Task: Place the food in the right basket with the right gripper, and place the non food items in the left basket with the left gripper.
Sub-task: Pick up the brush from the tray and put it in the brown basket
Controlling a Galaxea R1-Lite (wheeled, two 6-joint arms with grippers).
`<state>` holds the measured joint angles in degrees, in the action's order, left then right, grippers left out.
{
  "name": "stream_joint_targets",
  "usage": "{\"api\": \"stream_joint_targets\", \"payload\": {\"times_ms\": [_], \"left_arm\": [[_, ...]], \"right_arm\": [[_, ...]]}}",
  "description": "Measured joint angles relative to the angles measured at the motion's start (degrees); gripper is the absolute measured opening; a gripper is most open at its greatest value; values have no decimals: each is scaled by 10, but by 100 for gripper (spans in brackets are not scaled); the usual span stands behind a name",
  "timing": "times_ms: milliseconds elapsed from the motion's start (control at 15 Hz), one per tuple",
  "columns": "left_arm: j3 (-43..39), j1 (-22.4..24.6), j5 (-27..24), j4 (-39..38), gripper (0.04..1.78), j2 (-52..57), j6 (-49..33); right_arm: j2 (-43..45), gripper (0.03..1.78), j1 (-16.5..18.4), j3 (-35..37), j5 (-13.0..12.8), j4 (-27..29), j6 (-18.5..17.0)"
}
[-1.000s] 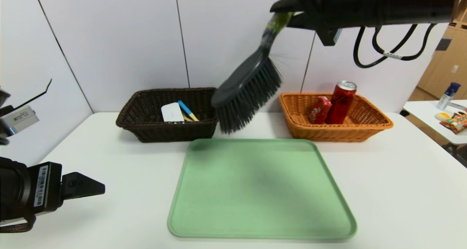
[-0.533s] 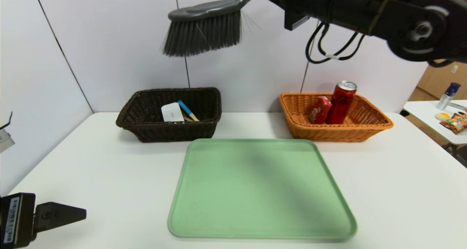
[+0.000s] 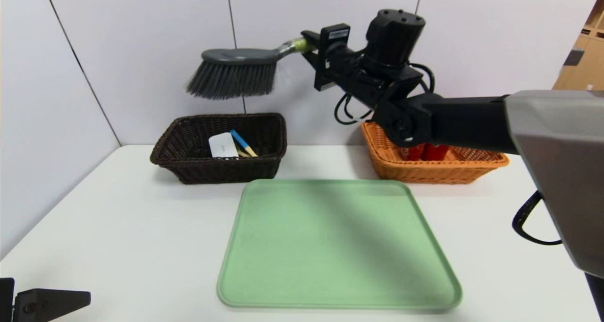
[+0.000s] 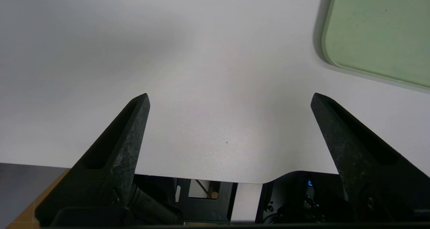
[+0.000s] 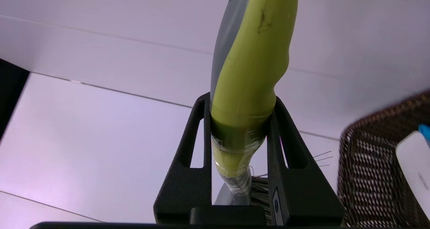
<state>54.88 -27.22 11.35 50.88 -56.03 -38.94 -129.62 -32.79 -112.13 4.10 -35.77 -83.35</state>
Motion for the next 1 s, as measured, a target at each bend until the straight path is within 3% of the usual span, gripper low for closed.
{"api": "stream_joint_targets", "payload": {"times_ms": [267, 600, 733, 1000], "left_arm": [[1, 1, 0, -1, 169, 2, 0], [1, 0, -1, -2, 169, 3, 0], [0, 0, -2, -16, 169, 2, 0], [-1, -1, -24, -22, 169, 2, 1]], "right_arm": [[-36, 45, -16, 0, 5, -2, 0], [-65, 45, -21, -1, -16, 5, -8], [-74, 45, -19, -1, -35, 4, -34], [-88, 45, -13, -5, -37, -2, -78]]}}
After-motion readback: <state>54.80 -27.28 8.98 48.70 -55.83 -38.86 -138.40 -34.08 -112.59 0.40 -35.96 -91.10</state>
